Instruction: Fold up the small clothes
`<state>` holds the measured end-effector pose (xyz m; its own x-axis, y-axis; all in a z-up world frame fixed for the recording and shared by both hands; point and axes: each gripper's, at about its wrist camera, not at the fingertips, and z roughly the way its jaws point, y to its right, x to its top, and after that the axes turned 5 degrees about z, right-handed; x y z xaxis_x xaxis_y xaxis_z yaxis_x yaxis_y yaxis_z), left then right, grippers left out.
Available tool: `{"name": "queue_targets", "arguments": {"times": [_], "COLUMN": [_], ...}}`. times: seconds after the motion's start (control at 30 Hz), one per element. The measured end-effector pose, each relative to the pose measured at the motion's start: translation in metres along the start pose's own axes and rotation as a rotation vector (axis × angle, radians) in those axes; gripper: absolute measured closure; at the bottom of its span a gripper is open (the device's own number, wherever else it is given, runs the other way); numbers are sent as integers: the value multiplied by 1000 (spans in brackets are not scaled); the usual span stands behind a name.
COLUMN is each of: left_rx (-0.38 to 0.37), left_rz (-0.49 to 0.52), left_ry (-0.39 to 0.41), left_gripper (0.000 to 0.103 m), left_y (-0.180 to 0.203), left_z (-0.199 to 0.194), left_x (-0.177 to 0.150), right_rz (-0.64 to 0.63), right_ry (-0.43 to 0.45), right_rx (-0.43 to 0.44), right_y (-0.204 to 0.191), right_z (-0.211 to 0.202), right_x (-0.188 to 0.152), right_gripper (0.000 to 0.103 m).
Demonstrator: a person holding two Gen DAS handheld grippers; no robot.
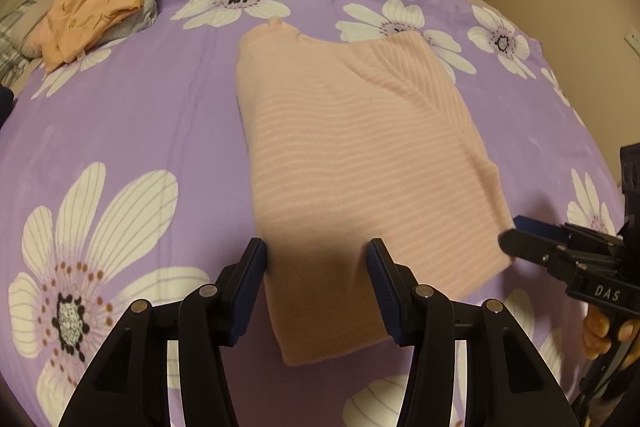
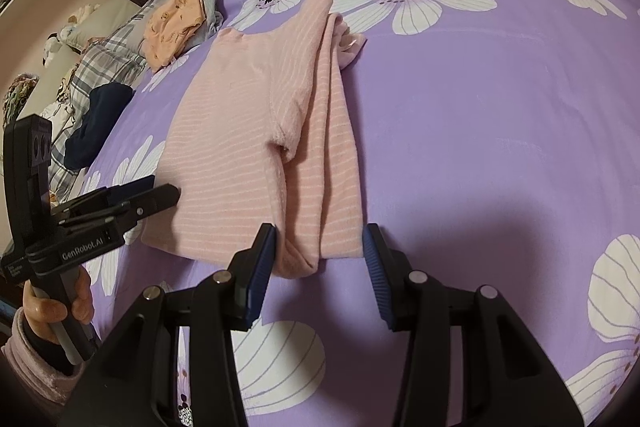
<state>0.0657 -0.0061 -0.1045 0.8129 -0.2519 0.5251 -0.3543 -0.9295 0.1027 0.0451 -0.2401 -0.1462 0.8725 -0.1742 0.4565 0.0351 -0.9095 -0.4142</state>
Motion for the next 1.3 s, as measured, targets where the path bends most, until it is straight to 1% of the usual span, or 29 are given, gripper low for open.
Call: {"name": "queue_targets", "arguments": {"times": [0.23,0.67,0.9,1.3], "left_rx": [-5,0,4,10], "left_rz": [-15,-28,-25,-33], "left_ry": [-18,-20,-5,30], "left_gripper": [52,52,52,52], "left_y": [0,5,8,10], "left_z": [-2,-13,-24,-38], "left_x": [-13,-27,-32,-31], "right_rz": [-2,-8,-18,-38], "right_ry": [-3,2,17,45], "right_rx": [-3,-13,-8,-13], "right_y": [1,-1,-7,-18], "right_z": [-2,-12,-20,-33], "right_x": [-4,-13,-14,-18], "right_gripper": [58,57,57,57]}}
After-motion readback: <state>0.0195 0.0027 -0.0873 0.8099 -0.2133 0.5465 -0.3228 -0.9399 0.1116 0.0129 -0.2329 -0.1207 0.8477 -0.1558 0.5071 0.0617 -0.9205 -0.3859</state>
